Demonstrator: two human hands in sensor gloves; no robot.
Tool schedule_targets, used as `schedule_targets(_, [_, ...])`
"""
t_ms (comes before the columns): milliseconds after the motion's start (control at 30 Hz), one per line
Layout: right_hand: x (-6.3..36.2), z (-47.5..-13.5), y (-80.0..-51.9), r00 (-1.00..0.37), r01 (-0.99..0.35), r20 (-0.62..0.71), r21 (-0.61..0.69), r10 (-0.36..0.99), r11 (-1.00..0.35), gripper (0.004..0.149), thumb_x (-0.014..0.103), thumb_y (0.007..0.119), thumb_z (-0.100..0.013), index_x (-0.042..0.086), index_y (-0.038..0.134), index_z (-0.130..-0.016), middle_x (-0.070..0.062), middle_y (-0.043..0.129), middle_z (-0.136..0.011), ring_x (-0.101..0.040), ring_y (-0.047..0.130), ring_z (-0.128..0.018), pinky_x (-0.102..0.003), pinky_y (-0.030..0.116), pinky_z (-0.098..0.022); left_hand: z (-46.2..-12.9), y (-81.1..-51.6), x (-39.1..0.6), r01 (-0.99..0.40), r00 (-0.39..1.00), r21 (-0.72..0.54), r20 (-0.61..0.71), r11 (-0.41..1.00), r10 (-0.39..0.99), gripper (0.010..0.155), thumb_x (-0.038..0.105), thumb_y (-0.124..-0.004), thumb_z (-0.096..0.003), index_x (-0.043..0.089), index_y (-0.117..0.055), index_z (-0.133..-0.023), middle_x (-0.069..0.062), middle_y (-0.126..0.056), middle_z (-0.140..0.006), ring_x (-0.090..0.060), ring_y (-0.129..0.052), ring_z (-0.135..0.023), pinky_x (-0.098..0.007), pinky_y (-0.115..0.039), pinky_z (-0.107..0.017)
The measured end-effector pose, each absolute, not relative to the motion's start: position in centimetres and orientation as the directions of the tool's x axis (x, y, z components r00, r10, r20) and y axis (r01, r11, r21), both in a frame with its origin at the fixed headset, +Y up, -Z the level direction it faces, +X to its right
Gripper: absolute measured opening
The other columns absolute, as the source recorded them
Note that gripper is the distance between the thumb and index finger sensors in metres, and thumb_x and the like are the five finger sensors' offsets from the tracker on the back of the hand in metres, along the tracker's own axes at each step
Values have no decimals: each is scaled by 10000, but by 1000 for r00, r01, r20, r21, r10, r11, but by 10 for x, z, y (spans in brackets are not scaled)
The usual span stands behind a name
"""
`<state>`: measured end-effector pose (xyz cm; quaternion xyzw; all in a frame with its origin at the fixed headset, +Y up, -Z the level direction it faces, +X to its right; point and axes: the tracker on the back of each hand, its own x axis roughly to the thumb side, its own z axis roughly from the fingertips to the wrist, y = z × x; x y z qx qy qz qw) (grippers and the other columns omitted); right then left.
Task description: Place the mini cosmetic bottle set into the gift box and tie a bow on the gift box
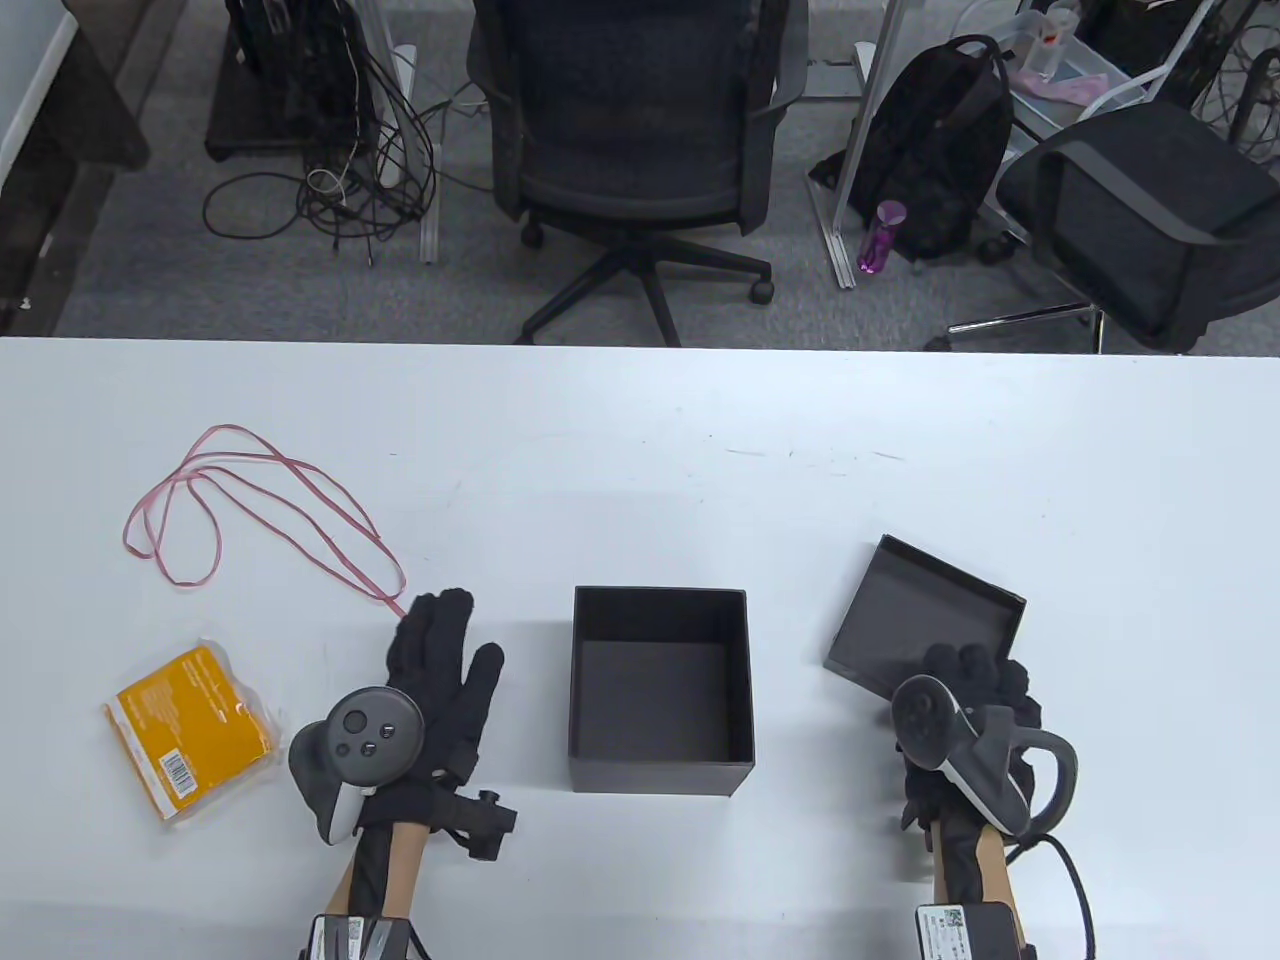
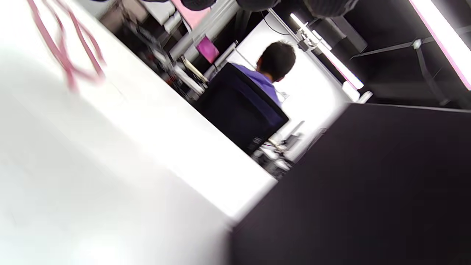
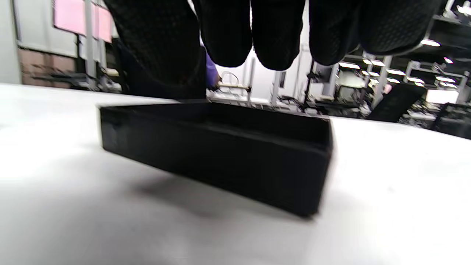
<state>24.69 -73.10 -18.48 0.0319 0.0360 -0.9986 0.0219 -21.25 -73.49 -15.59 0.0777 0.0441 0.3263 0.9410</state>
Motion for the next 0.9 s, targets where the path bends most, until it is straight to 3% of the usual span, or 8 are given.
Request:
schedule_targets(133, [228,-181,-725,-1000,-2,28,-141,-2,-990,596,294,807,-548,-24,649,-1027,-343,625,-1043,-645,593,-873,-736,611,-583,-156,-730,-241,-260,925,207,-226,943,304,736,543,-604,-594,181,-388,-1199,-281,-365,-1199,-610,-436,-1076,-767,-525,-711])
schedule_targets(300, [207,-178,-725,-992,19,123,-160,-39,-987,599,312,799,-549,-12,646,-1029,-332,623,-1048,-636,595,-880,-733,612,-587,-154,-742,-276,-73,862,34,-501,997,80,783,562,-628,-588,196,-331,-1214,-312,-304,-1203,-645,-380,-1070,-782,-496,-715])
schedule_targets(433, [199,-177,-727,-986,1,163,-151,-26,-988,599,314,794,-551,-14,645,-1029,-333,624,-1048,-636,594,-881,-735,611,-587,-151,-752,-302,-148,787,-106,-614,983,52,845,591,-637,-580,190,-259,-1221,-329,-252,-1203,-671,-316,-1064,-800,-457,-715])
schedule_targets(667, [196,-177,-731,-982,-10,187,-128,-14,-992,602,321,785,-555,-13,640,-1033,-336,620,-1049,-638,591,-880,-735,612,-586,-145,-770,-339,-443,648,-258,-754,859,107,1004,676,-623,-555,167,-25,-1180,-418,-81,-1145,-766,-222,-1003,-818,-413,-718])
schedule_targets(900, [198,-177,-730,-983,-28,183,-117,7,-993,609,322,780,-556,-15,630,-1040,-337,618,-1050,-637,589,-882,-735,612,-587,-147,-778,-339,-450,667,-332,-742,829,66,1023,696,-618,-541,183,17,-1157,-427,-104,-1145,-774,-251,-1000,-818,-418,-719])
